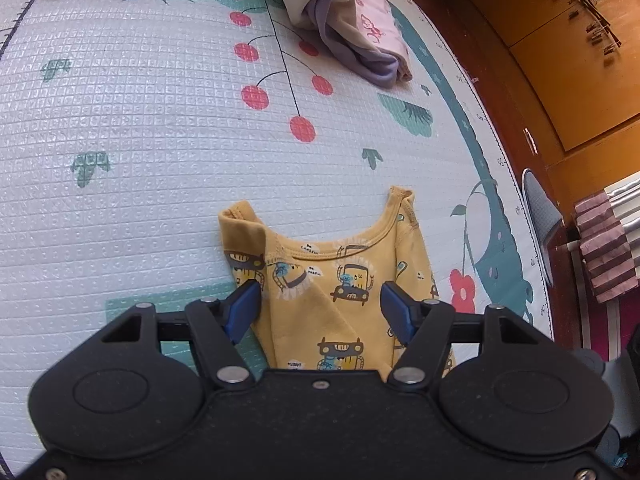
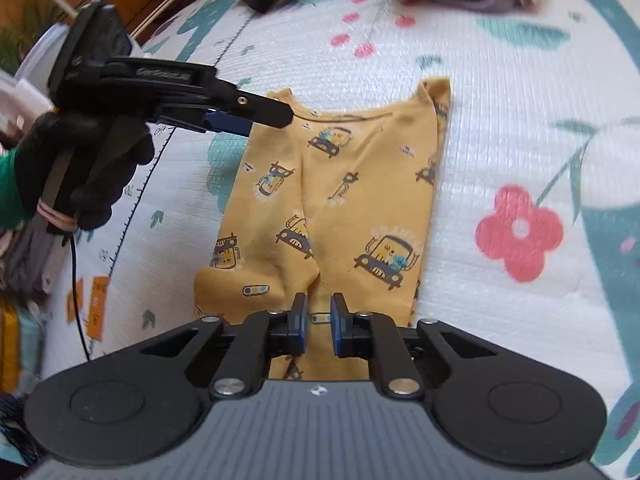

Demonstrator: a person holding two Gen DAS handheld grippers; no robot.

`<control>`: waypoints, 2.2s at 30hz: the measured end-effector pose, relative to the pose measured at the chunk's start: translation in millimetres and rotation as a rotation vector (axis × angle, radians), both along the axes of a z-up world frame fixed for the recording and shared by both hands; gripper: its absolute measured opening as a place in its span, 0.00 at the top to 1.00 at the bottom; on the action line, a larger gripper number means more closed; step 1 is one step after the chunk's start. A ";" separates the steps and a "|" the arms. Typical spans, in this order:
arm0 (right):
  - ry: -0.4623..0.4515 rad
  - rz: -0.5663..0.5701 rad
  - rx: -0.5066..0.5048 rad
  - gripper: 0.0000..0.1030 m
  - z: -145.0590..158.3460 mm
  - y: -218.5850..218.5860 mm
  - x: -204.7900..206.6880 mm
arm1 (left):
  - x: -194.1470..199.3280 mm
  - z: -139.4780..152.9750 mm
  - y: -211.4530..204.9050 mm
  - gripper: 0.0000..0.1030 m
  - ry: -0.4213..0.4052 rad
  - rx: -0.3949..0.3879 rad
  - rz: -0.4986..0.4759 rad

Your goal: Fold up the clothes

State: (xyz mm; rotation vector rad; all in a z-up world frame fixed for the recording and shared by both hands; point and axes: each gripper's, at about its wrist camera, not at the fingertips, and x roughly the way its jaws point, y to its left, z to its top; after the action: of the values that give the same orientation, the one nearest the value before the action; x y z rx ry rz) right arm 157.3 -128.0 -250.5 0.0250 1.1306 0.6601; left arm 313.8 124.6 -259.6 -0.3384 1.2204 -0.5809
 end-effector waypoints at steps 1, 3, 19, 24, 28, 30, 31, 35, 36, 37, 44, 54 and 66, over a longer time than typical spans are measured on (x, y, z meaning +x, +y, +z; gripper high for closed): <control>-0.045 0.077 -0.007 0.84 4.6 7.7 -13.1 | 0.4 0.1 -0.6 0.36 0.001 0.002 0.001; -0.118 0.252 -0.025 0.84 9.4 26.1 -43.2 | 0.4 -0.4 -1.3 0.34 0.000 -0.001 0.001; -0.276 0.812 -0.186 0.91 -3.3 63.4 -136.0 | -1.1 -1.3 -1.1 0.33 -0.003 -0.010 0.000; -0.239 0.835 -0.124 0.91 17.6 59.0 -125.5 | -1.2 -1.2 -1.1 0.32 -0.003 -0.009 -0.001; -0.222 0.861 -0.114 0.91 17.6 57.9 -125.7 | -0.8 -0.8 -3.7 0.30 -0.005 -0.004 -0.004; -0.206 0.847 -0.128 0.86 11.4 58.7 -125.6 | -1.0 -0.8 -5.1 0.29 -0.007 0.000 -0.005; -0.197 0.841 -0.136 0.82 8.2 59.2 -125.6 | -1.3 -0.8 -5.5 0.29 -0.009 0.001 -0.008; -0.171 0.844 -0.125 0.76 10.7 55.1 -123.3 | -0.9 -1.5 -4.9 0.29 -0.008 -0.003 -0.007; -0.163 0.831 -0.111 0.75 13.2 54.6 -120.7 | -0.5 -1.8 -4.3 0.29 -0.006 -0.007 -0.004; -0.159 0.820 -0.098 0.71 14.5 55.3 -118.8 | 0.3 -1.8 -3.8 0.29 -0.002 -0.010 -0.002; -0.104 0.806 -0.095 0.66 -7.3 56.7 -120.5 | -0.7 6.3 6.6 0.29 0.009 -0.007 0.007; -0.269 0.808 -0.100 0.66 5.2 49.7 -132.5 | -121.0 15.1 34.2 0.35 0.063 -0.033 -0.088; -0.338 0.823 -0.129 0.87 -3.4 66.3 -143.4 | -220.0 -32.0 62.4 0.39 0.365 -0.318 0.140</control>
State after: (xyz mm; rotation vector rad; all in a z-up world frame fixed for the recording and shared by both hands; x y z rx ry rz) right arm 14.0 -61.7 -253.9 -0.6699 0.8259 1.2606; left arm 93.8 187.0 -291.6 -0.8201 1.4395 -0.6084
